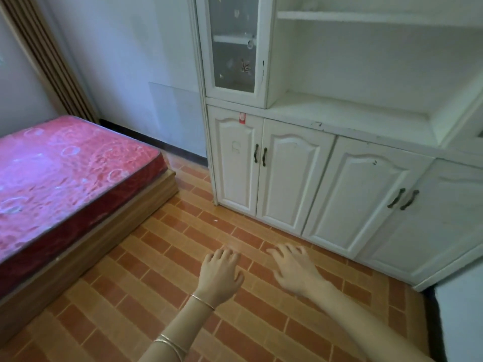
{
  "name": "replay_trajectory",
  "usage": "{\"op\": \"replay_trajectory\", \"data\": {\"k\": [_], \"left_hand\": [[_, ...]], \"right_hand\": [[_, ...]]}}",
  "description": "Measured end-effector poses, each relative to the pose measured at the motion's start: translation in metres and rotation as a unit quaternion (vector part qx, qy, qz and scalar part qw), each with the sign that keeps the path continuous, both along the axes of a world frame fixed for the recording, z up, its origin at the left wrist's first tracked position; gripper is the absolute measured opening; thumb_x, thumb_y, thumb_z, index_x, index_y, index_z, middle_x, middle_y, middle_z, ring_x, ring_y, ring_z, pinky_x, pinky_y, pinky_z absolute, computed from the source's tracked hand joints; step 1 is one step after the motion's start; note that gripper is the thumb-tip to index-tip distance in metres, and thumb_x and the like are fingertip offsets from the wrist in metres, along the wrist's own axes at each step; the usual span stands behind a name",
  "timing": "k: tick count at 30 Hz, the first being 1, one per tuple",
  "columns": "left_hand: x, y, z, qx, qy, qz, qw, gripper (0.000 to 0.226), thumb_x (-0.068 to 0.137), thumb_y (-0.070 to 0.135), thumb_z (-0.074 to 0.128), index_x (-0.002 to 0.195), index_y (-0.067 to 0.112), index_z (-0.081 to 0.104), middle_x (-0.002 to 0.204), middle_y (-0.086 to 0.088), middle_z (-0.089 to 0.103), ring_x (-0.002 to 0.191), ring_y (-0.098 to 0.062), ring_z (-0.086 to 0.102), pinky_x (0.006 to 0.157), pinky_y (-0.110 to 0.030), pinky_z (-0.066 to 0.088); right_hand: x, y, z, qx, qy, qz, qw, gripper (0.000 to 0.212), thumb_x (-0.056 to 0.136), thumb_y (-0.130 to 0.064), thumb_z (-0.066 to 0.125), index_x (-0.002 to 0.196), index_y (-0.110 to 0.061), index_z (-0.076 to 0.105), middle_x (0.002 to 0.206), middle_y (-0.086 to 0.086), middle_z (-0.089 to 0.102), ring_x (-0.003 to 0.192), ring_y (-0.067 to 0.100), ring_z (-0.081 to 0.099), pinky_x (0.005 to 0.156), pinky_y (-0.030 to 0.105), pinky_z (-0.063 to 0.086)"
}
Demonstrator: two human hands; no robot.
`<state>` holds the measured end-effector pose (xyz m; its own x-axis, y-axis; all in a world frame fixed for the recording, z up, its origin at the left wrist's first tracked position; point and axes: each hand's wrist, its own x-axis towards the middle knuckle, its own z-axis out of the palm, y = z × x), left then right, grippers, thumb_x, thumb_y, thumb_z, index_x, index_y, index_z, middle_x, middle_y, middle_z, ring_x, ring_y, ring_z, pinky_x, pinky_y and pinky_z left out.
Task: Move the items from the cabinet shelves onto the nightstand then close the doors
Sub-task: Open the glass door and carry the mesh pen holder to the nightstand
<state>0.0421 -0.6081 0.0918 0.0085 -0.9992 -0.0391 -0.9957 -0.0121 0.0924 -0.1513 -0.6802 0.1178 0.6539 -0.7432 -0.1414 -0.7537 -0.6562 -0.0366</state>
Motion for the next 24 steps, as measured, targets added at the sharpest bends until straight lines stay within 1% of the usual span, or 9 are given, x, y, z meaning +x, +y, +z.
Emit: {"op": "replay_trajectory", "data": {"k": [5, 7, 12, 14, 18, 22, 24], "left_hand": [[0.037, -0.062, 0.014, -0.045, -0.006, -0.021, 0.999, 0.051, 0.092, 0.046, 0.033, 0.138, 0.026, 0.037, 0.139, 0.003, 0.044, 0.127, -0.019, 0.039, 0.102, -0.034, 0.032], [0.045, -0.078, 0.011, -0.045, 0.002, -0.024, 0.999, 0.05, 0.091, 0.045, 0.033, 0.137, 0.026, 0.039, 0.138, 0.003, 0.046, 0.127, -0.019, 0.04, 0.102, -0.035, 0.033], [0.056, -0.117, 0.001, -0.033, 0.005, -0.033, 0.999, 0.051, 0.091, 0.045, 0.031, 0.138, 0.026, 0.037, 0.139, 0.002, 0.044, 0.128, -0.02, 0.038, 0.103, -0.035, 0.031], [0.06, -0.136, -0.004, -0.028, 0.011, -0.03, 0.999, 0.051, 0.09, 0.044, 0.035, 0.137, 0.026, 0.041, 0.137, 0.001, 0.047, 0.126, -0.02, 0.041, 0.102, -0.035, 0.032], [0.066, -0.187, -0.004, -0.046, 0.005, -0.013, 0.999, 0.049, 0.085, 0.044, 0.042, 0.128, 0.023, 0.053, 0.124, 0.0, 0.058, 0.117, -0.022, 0.052, 0.094, -0.038, 0.041], [0.07, -0.252, 0.017, -0.059, 0.013, -0.006, 0.998, 0.05, 0.088, 0.042, 0.041, 0.134, 0.024, 0.045, 0.13, 0.001, 0.053, 0.123, -0.021, 0.045, 0.1, -0.037, 0.035], [0.073, -0.287, 0.033, -0.085, 0.006, 0.001, 0.996, 0.05, 0.087, 0.042, 0.041, 0.135, 0.024, 0.044, 0.132, 0.0, 0.052, 0.124, -0.021, 0.044, 0.1, -0.037, 0.034]], "right_hand": [[0.032, -0.054, 0.016, -0.027, -0.015, -0.017, 0.999, 0.053, 0.092, -0.033, 0.042, 0.142, -0.022, 0.028, 0.146, 0.004, 0.031, 0.134, 0.022, 0.027, 0.109, 0.044, 0.022], [0.038, -0.07, 0.014, -0.021, -0.013, -0.021, 0.999, 0.054, 0.091, -0.034, 0.043, 0.142, -0.023, 0.026, 0.146, 0.004, 0.031, 0.134, 0.022, 0.026, 0.109, 0.044, 0.021], [0.05, -0.111, 0.002, -0.008, -0.003, -0.021, 1.0, 0.055, 0.092, -0.034, 0.042, 0.143, -0.022, 0.024, 0.146, 0.003, 0.03, 0.134, 0.022, 0.026, 0.109, 0.044, 0.02], [0.054, -0.133, -0.005, -0.001, -0.005, -0.016, 1.0, 0.056, 0.092, -0.034, 0.043, 0.143, -0.022, 0.025, 0.146, 0.003, 0.03, 0.134, 0.021, 0.026, 0.109, 0.043, 0.02], [0.058, -0.189, -0.007, -0.002, -0.009, -0.001, 1.0, 0.054, 0.09, -0.034, 0.042, 0.141, -0.022, 0.029, 0.144, 0.003, 0.033, 0.132, 0.021, 0.028, 0.107, 0.043, 0.022], [0.063, -0.259, 0.013, -0.027, -0.025, 0.012, 0.999, 0.049, 0.09, -0.031, 0.041, 0.137, -0.022, 0.031, 0.139, 0.003, 0.037, 0.129, 0.022, 0.031, 0.104, 0.041, 0.024], [0.066, -0.293, 0.028, -0.043, -0.03, 0.023, 0.998, 0.048, 0.09, -0.03, 0.041, 0.137, -0.022, 0.031, 0.139, 0.004, 0.037, 0.129, 0.022, 0.031, 0.104, 0.041, 0.024]]}}
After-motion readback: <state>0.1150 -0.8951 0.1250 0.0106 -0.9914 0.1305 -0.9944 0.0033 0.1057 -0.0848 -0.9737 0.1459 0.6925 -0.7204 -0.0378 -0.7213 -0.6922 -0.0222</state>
